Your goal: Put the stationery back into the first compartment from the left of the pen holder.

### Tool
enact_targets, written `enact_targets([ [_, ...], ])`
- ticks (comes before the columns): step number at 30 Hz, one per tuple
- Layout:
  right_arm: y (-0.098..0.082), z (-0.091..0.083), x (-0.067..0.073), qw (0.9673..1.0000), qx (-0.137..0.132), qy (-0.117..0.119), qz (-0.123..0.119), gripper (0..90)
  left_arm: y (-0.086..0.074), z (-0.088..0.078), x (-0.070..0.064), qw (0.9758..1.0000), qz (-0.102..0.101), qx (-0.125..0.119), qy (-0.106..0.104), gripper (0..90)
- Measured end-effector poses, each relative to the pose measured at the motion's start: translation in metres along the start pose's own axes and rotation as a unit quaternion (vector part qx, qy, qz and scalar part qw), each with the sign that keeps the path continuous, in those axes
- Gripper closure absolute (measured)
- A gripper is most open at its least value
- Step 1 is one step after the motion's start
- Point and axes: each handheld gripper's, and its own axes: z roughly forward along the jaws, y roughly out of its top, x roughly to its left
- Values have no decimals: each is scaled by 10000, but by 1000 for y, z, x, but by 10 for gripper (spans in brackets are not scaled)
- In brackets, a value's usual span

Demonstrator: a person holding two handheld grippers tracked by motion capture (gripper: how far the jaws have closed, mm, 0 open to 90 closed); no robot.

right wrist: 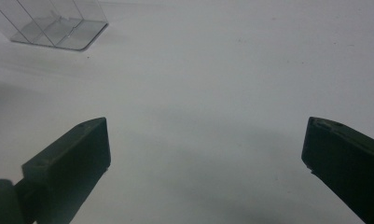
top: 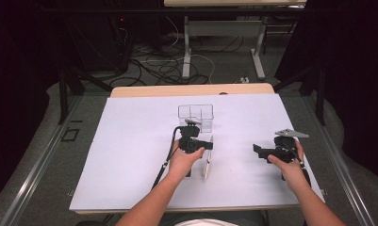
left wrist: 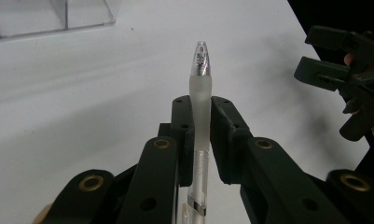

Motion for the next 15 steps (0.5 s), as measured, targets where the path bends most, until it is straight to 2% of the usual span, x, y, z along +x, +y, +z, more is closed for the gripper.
enact_targets([
  [4, 0, 0, 0, 10000, -6, -21, 60, 0, 4, -5, 1, 9999, 1, -89, 50, 804],
  [6, 0, 0, 0, 10000, -3, -25, 40, 0, 7, -7, 3, 9999, 98, -97, 58, 804],
  [10, -1, 0, 0, 10000, 13, -34, -16, 0, 11, -12, 1, 9996, -25, -249, 88, 804],
  [11, -1, 0, 0, 10000, 12, -28, -28, 0, 12, -14, 2, 9996, 115, -237, 112, 804],
  [15, -1, 0, 1, 10000, 25, 3, -25, 0, 16, -17, 2, 9990, 232, -345, 171, 804],
])
